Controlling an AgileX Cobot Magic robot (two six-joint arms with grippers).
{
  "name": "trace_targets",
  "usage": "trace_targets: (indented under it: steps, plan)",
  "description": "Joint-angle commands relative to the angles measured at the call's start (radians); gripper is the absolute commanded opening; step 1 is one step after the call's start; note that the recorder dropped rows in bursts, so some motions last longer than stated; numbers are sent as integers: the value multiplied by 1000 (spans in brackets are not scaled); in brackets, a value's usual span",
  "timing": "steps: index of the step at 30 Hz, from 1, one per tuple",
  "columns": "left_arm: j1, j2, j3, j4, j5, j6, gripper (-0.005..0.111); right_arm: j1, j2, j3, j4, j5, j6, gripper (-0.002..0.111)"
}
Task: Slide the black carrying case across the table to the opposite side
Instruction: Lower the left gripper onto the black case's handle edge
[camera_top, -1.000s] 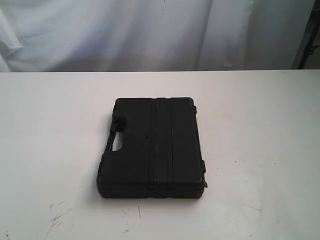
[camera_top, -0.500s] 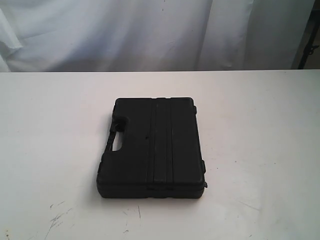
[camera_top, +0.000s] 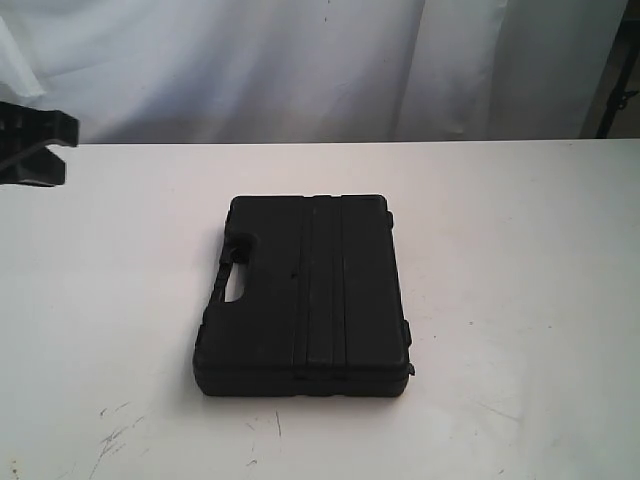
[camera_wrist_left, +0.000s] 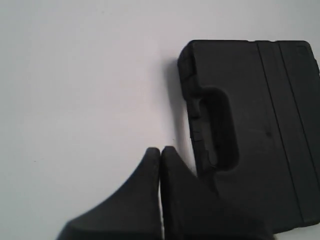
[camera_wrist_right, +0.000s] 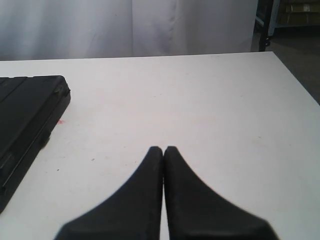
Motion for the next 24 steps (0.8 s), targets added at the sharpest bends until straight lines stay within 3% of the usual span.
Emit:
trace_targets:
  steps: [1, 6, 12, 16, 24]
  plan:
    - [-77, 97, -58, -13, -6, -27, 0, -6, -6, 4, 5, 0, 0, 0]
    - [-142, 192, -121, -13, -27, -27, 6, -6, -6, 4, 5, 0, 0, 0]
    - [-194, 333, -235, -17, -33, -16, 30, -6, -6, 4, 5, 0, 0, 0]
    - [-194, 445, -321, -22, -13, -16, 41, -6, -6, 4, 5, 0, 0, 0]
    - [-194, 601, -350, -20, 42, -80, 41, -6, -6, 4, 8, 0, 0, 0]
